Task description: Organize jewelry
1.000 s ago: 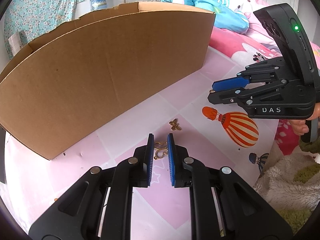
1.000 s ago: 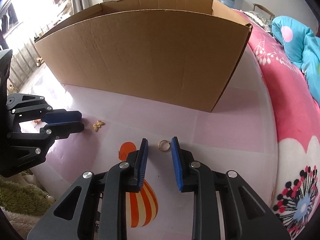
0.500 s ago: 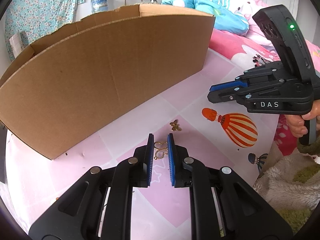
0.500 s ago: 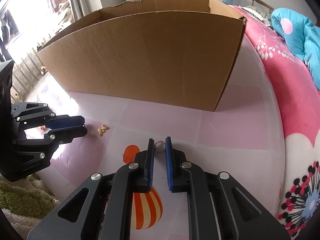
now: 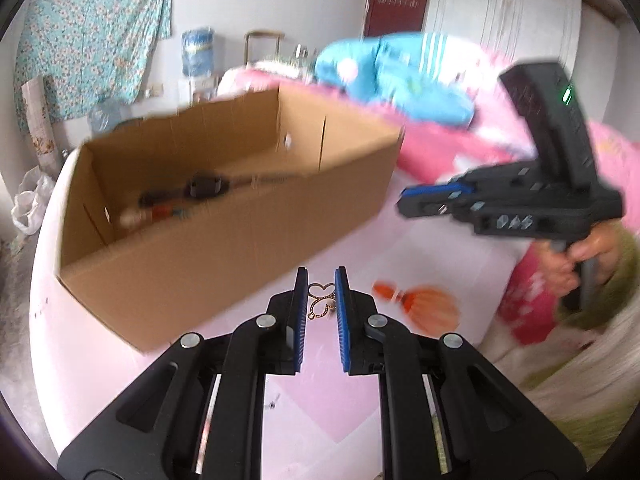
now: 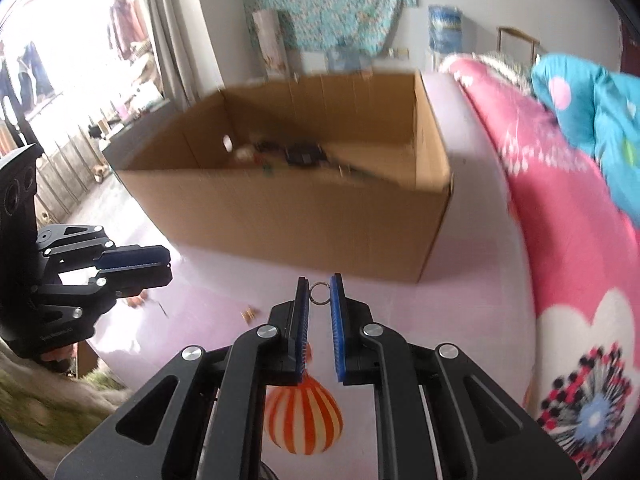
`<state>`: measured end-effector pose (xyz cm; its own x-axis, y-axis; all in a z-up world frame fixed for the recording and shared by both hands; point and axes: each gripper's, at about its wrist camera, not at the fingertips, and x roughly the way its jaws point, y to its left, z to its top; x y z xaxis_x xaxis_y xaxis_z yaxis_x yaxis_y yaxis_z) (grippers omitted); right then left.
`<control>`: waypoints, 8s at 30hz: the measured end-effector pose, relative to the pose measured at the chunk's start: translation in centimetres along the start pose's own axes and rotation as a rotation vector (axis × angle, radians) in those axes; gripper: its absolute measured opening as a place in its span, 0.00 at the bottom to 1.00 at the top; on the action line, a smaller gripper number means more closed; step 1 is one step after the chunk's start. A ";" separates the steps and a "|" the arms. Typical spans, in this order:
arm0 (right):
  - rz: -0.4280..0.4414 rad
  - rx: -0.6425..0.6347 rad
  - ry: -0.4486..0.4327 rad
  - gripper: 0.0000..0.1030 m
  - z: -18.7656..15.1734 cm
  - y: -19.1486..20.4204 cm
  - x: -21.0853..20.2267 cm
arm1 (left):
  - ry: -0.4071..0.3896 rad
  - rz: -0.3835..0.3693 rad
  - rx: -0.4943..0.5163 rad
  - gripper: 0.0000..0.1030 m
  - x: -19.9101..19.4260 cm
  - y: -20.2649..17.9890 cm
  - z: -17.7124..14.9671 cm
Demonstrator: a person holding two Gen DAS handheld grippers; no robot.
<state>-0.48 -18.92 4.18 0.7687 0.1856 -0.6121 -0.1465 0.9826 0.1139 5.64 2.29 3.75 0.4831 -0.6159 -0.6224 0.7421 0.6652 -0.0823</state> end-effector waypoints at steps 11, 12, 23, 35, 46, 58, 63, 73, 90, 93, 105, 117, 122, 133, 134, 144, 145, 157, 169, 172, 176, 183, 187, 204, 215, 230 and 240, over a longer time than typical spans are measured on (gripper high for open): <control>0.079 -0.012 -0.102 0.11 7.9 -0.7 0.5 | -0.098 0.055 0.027 0.12 -1.0 2.1 7.5; 0.089 -0.011 -0.081 0.11 8.5 -1.0 1.4 | -0.071 0.071 0.013 0.12 -0.1 2.9 8.1; 0.208 0.115 0.267 0.11 13.7 -3.9 12.1 | 0.232 0.100 -0.164 0.12 7.5 9.8 8.3; 0.219 0.136 0.408 0.11 14.4 -3.8 16.3 | 0.278 0.107 -0.245 0.18 8.0 11.3 7.4; 0.177 0.136 0.477 0.11 14.9 -4.0 18.0 | 0.086 0.137 -0.264 0.25 1.5 10.2 7.2; 0.193 0.152 0.401 0.12 15.1 -4.6 16.5 | 0.029 0.177 -0.319 0.25 -2.4 9.5 3.3; 0.253 0.182 0.258 0.12 15.5 -5.2 11.8 | 0.010 0.169 -0.290 0.31 -3.0 8.2 2.6; 0.342 0.116 -0.129 0.27 9.2 -4.3 -3.2 | -0.035 0.121 -0.160 0.43 -4.5 4.1 1.1; 0.236 0.305 0.206 0.37 -2.5 -1.1 6.4 | 0.169 0.294 -0.318 0.47 -3.7 6.8 -7.0; 0.235 0.316 0.212 0.37 -2.2 -1.1 7.0 | 0.175 0.276 -0.352 0.45 -3.9 7.3 -7.7; 0.219 0.366 0.240 0.37 -3.3 -1.0 7.4 | 0.307 0.310 -0.244 0.26 -0.7 5.7 -8.7; 0.181 0.338 0.228 0.37 -3.4 -1.0 6.9 | 0.278 0.279 -0.253 0.08 0.0 6.1 -8.0; 0.131 0.202 0.217 0.37 -3.1 0.5 6.4 | 0.256 0.222 -0.223 0.08 1.6 4.5 -7.1; 0.136 -0.090 0.245 0.37 -2.0 4.9 8.5 | 0.229 0.179 -0.243 0.08 1.5 4.8 -7.4; 0.139 -0.092 0.249 0.37 -1.9 5.0 8.7 | 0.228 0.179 -0.243 0.08 1.5 4.8 -7.4; 0.155 -0.111 0.273 0.37 -1.5 6.1 9.5 | 0.219 0.171 -0.251 0.09 1.3 4.8 -7.4; 0.155 -0.116 0.274 0.37 -1.5 6.3 9.5 | 0.219 0.169 -0.252 0.09 1.3 4.9 -7.5; 0.183 -0.117 0.292 0.37 -2.4 7.2 9.5 | 0.217 0.165 -0.253 0.09 1.1 5.0 -7.5; 0.052 -0.180 0.251 0.29 -2.8 8.5 9.8 | 0.218 0.165 -0.251 0.09 1.0 5.0 -7.5; 0.038 -0.216 0.245 0.25 -2.9 9.0 9.8 | 0.217 0.166 -0.249 0.09 1.0 5.0 -7.5; 0.053 -0.236 0.251 0.20 -2.7 9.1 9.7 | 0.217 0.166 -0.249 0.09 1.0 4.9 -7.4; 0.089 -0.255 0.263 0.13 -2.7 8.9 9.6 | 0.217 0.165 -0.250 0.09 1.0 4.9 -7.4; 0.095 -0.239 0.260 0.12 -2.5 8.6 9.8 | 0.217 0.165 -0.249 0.09 1.0 4.9 -7.4; 0.112 -0.184 0.220 0.12 -2.3 7.2 8.1 | 0.212 0.169 -0.230 0.08 1.1 4.6 -7.4; 0.125 -0.150 0.154 0.12 -1.8 5.9 5.5 | 0.182 0.194 -0.215 0.08 0.0 4.0 -6.7; 0.247 -0.091 -0.058 0.12 3.8 4.7 0.0 | -0.156 0.035 -0.313 0.08 -8.4 5.2 1.0; 0.199 -0.039 -0.204 0.12 8.8 0.8 -2.2 | -0.262 -0.074 -0.242 0.08 -6.9 6.4 9.5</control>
<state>3.23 -18.51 12.51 0.8315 0.3748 -0.4101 -0.3274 0.9269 0.1833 11.44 6.81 14.89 0.5583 -0.7322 -0.3900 0.6630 0.6764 -0.3208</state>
